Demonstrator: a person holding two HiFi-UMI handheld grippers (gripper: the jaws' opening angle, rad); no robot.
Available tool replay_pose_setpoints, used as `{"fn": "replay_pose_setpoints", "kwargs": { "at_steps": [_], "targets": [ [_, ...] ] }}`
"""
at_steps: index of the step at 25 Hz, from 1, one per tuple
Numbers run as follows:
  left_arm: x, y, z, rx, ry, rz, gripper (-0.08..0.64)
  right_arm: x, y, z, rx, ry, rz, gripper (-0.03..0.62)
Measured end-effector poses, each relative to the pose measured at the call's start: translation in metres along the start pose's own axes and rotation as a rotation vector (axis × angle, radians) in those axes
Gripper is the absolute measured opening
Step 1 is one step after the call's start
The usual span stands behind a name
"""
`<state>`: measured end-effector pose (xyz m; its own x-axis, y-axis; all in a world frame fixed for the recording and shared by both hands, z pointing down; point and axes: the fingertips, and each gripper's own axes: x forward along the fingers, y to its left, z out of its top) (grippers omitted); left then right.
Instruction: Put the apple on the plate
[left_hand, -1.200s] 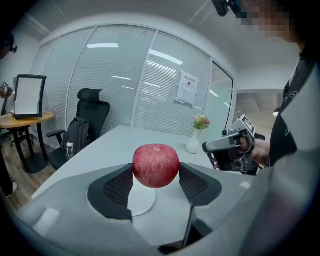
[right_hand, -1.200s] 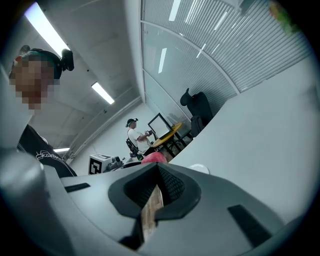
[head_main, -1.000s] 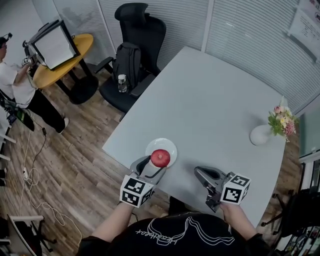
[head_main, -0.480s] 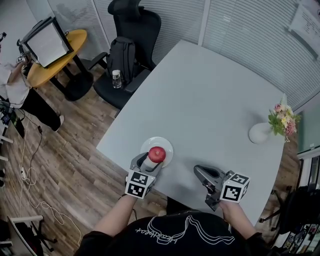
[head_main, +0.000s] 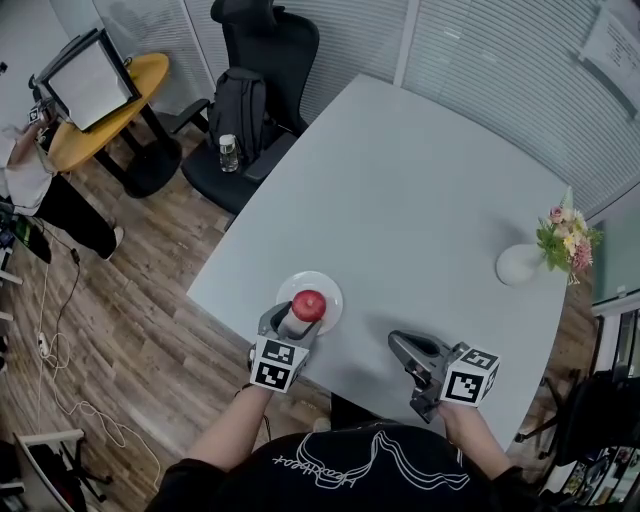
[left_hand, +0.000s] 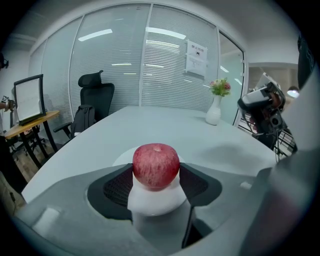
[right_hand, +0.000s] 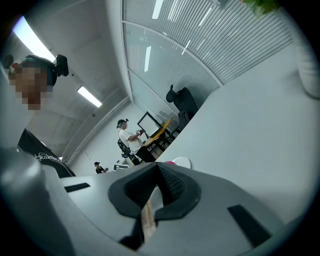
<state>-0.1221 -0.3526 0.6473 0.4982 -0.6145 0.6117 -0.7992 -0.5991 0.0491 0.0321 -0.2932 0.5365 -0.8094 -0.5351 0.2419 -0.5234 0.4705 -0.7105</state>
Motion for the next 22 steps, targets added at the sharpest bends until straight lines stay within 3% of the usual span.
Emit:
{"fn": "replay_pose_setpoints", "kwargs": {
  "at_steps": [10, 16, 22],
  "targets": [
    [0.001, -0.001, -0.007, -0.007, 0.010, -0.001, 0.287, -0.002, 0.005, -0.004, 0.012, -0.008, 0.011, 0.008],
    [-0.010, -0.009, 0.003, 0.046, -0.001, -0.023, 0.333, -0.007, 0.012, -0.001, -0.006, -0.013, 0.017, 0.008],
    [-0.053, 0.000, 0.030, -0.040, -0.108, 0.012, 0.333, -0.011, 0.029, 0.000, -0.042, -0.030, 0.047, 0.008]
  ]
}}
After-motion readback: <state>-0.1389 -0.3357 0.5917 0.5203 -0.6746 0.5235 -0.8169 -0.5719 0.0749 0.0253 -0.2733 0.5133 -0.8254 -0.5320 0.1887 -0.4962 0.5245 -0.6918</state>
